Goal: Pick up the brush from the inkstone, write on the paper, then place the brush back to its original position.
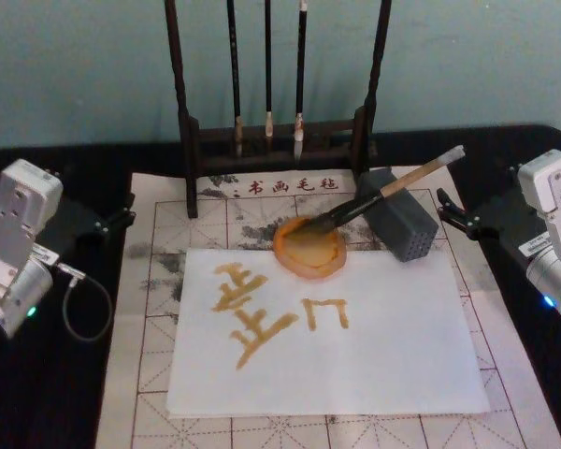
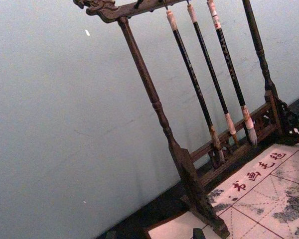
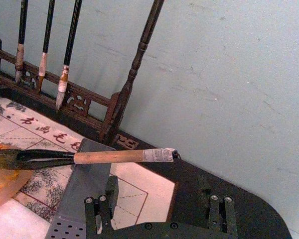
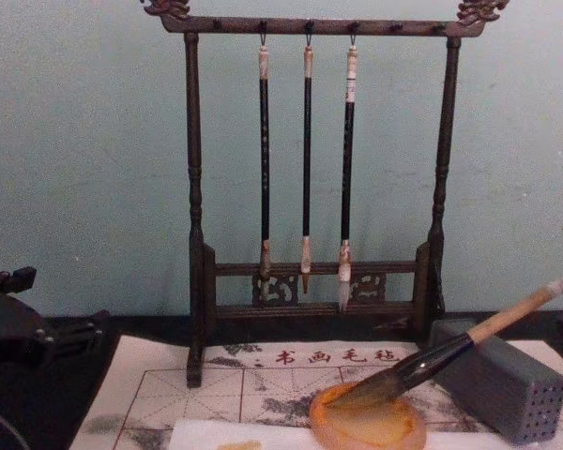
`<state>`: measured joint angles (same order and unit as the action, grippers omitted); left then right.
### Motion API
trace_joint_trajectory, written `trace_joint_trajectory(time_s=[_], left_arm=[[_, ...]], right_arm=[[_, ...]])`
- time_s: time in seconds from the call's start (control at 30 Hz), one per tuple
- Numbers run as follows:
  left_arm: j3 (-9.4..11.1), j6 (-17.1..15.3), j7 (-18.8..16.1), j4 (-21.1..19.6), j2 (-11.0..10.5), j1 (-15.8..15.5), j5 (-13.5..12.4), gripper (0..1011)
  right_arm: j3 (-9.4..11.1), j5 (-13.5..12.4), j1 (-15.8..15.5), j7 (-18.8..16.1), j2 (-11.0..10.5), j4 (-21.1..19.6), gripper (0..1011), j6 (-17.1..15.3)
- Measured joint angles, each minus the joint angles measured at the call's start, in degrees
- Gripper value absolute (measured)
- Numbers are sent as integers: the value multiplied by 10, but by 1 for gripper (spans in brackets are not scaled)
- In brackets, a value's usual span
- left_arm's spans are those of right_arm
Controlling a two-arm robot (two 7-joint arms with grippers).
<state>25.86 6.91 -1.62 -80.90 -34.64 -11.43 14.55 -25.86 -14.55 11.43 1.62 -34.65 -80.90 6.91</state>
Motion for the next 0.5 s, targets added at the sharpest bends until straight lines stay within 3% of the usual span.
trace_joint_trajectory(time_s=[0.5], left_arm=[[0,0,0,0,0,0,0,1001]], right_arm=[[0,0,0,0,0,0,1000,0]])
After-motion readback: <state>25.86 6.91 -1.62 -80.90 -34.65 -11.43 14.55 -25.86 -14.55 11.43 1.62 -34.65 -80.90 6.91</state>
